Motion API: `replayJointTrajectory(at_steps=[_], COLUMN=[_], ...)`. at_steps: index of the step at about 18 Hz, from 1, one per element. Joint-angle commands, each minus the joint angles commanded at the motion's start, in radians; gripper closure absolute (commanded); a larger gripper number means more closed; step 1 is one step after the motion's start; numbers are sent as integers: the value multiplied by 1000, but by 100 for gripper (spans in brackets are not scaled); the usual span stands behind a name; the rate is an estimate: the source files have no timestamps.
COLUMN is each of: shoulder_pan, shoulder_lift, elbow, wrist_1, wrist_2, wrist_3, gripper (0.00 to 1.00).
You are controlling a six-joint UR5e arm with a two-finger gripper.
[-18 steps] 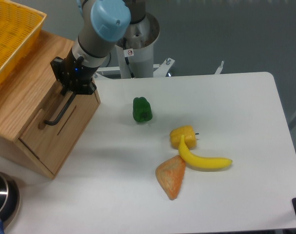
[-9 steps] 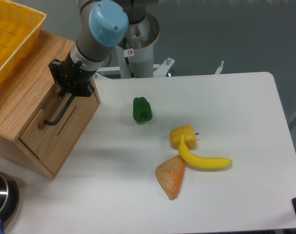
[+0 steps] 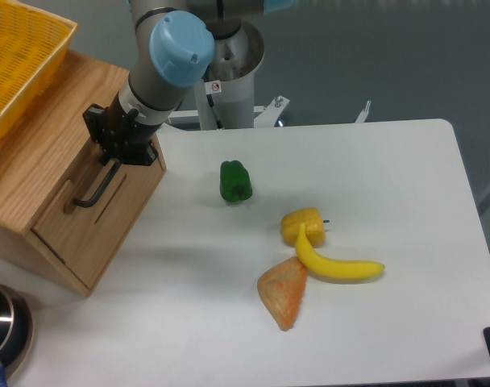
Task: Slide the top drawer open
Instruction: 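Lower the gripper onto the drawer handle and close on it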
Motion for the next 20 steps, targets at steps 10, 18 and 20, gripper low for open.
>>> replayJointTrajectory(at_steps=[10,18,20], shoulder_pan=[0,3,5], shoulder_lift=[-15,-17,-17], elbow=[0,2,3], wrist_1=[0,3,2], wrist_2=[5,9,9], wrist_3=[0,3,3], gripper=[96,96,96])
